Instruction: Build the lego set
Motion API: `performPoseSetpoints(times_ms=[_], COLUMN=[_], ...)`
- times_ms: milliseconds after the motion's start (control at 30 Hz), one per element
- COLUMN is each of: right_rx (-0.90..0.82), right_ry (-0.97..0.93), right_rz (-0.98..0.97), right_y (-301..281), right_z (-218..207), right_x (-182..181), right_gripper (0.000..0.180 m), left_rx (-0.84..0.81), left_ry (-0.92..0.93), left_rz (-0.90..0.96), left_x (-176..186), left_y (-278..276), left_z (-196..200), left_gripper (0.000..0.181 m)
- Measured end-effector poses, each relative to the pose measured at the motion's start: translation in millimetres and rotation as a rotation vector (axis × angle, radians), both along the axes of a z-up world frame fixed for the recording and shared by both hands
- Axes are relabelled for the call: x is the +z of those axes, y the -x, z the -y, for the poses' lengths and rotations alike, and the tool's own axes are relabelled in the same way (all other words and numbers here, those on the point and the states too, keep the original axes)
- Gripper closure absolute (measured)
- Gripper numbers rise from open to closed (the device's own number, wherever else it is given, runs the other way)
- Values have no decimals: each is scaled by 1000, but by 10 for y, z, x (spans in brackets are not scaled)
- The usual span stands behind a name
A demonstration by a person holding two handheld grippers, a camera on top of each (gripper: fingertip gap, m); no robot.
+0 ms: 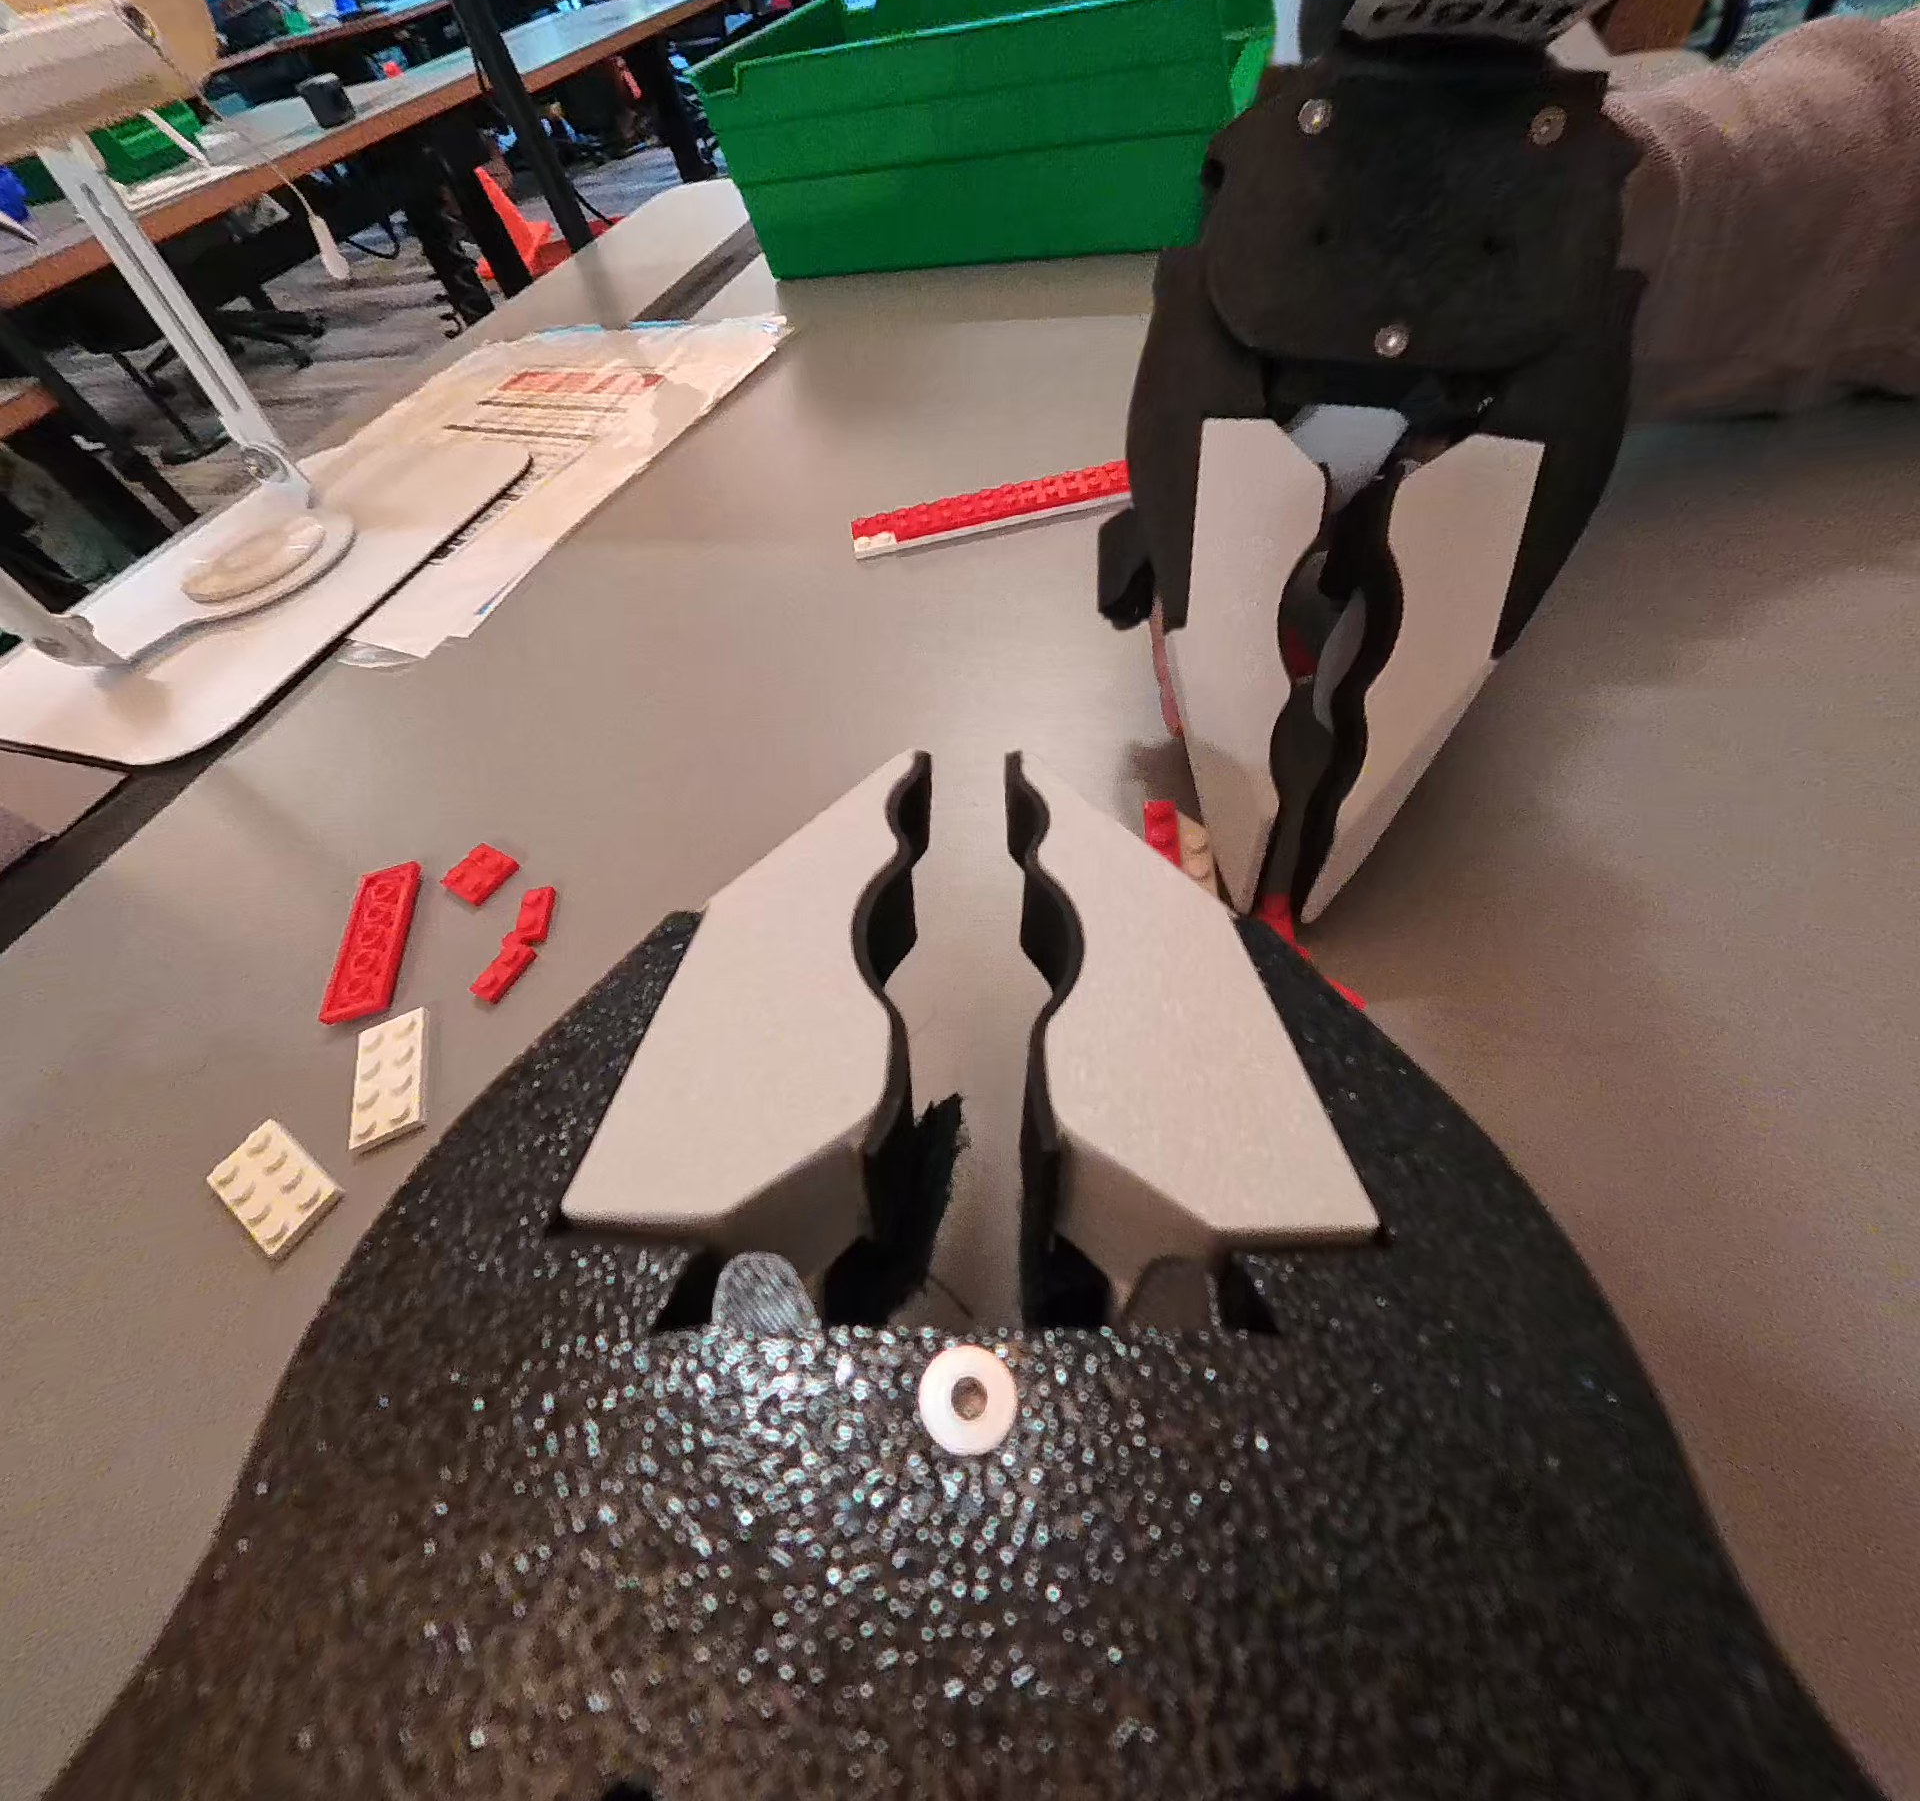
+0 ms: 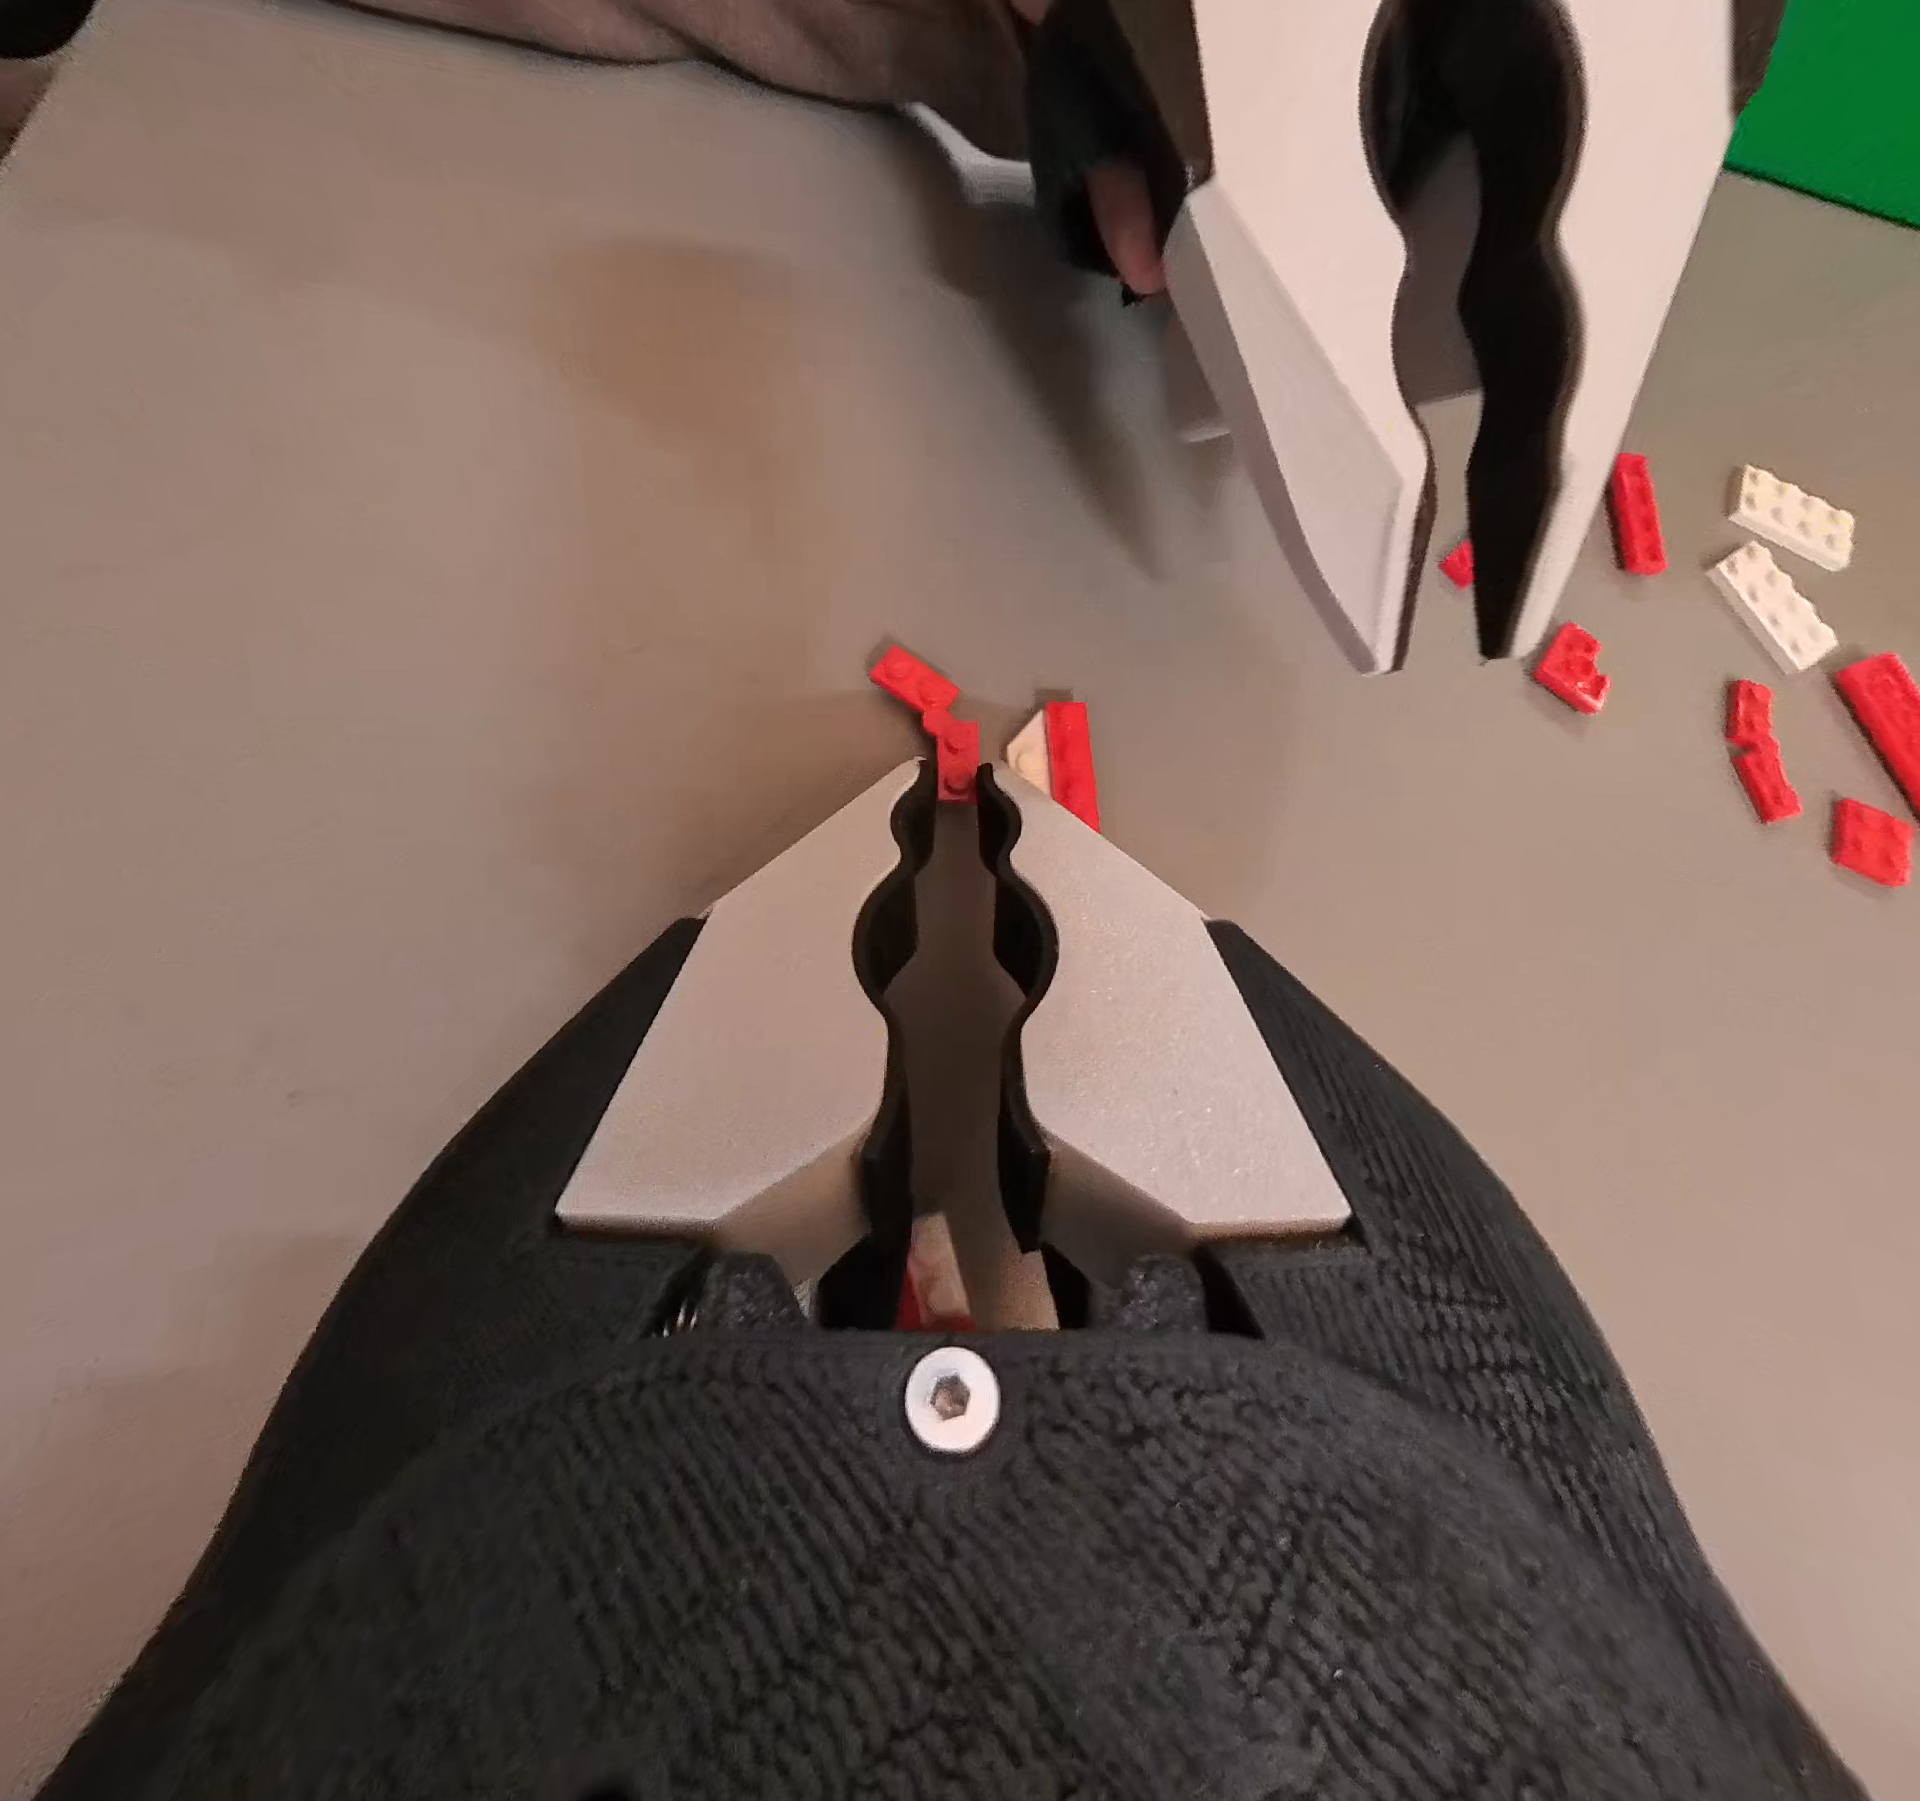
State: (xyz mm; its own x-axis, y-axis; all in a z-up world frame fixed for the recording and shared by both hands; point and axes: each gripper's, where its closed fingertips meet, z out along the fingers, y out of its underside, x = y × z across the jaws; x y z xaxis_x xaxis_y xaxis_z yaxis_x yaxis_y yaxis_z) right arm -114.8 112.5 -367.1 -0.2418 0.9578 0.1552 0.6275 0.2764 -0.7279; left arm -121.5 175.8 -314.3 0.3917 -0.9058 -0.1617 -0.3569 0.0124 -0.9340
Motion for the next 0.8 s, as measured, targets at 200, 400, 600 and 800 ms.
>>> performPoseSetpoints(times_ms=[200,400,600,800], right_rx=[65,72,32,73], right_ry=[-13,-70,48,90], right_rz=[21,-19,-46,10], right_y=[15,-72,-153,-139], right_z=[16,-28,-181,-250], right_x=[-30,127,156,-5], right_gripper=[174,155,149,157], left_rx=[66,171,279,325], left_ry=[-12,1,44,53], left_rz=[29,93,158,115], left_x=[109,245,326,277], left_y=[3,117,145,74], left_z=[16,96,229,397], left_gripper=[166,161,158,158])
